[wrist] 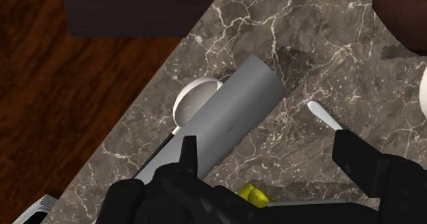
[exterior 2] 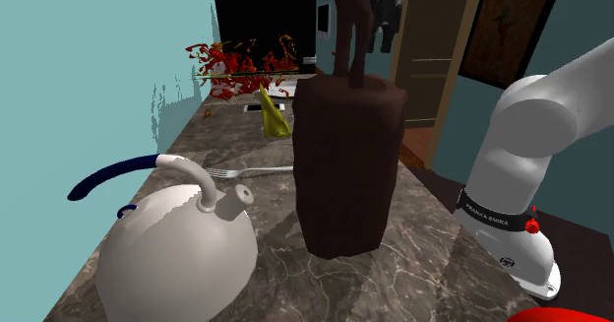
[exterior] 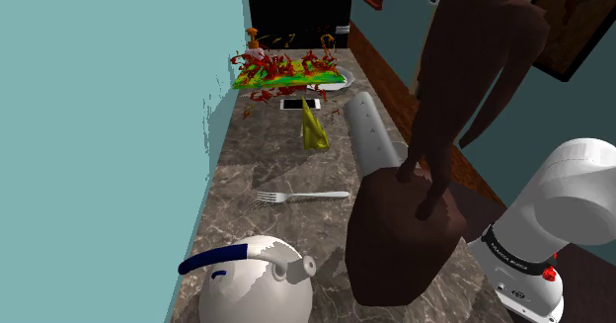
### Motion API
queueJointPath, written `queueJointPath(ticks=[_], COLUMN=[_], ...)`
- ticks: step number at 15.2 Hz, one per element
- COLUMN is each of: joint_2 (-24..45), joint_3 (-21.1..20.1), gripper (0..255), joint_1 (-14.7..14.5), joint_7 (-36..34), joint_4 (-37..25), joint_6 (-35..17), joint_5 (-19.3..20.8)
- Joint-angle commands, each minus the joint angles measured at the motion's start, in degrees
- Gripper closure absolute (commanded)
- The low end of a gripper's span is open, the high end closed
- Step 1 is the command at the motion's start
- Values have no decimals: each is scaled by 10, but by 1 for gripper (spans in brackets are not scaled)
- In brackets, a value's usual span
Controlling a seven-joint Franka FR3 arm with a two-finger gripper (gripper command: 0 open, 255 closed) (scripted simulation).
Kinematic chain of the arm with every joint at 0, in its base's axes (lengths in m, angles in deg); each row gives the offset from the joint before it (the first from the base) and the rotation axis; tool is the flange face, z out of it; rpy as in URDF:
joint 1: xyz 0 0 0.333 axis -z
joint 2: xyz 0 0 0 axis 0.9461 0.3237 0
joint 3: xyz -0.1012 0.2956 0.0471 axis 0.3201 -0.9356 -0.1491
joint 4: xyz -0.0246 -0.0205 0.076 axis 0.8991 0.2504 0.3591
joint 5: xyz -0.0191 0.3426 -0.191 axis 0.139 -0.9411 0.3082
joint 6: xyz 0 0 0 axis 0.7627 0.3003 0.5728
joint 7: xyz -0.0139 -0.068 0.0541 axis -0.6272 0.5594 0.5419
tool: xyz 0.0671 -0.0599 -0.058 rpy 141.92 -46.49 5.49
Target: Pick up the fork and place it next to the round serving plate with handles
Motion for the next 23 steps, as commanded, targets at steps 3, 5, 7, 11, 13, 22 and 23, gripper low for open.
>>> queueJointPath(ticks=[3,5,7,11,13,22,23], joint_2=[26,55,85,149,183,345,364], joint_3=[-14,-28,-42,-70,-85,-149,-156], gripper=[0,0,0,0,0,0,0], joint_1=[-13,-25,-37,-58,-68,-104,-107], joint_7=[4,8,11,18,20,20,18], joint_4=[4,6,5,-3,-11,-72,-81], joint_6=[-33,-66,-98,-159,-188,-299,-309], joint_5=[-8,-14,-20,-28,-30,-11,-5])
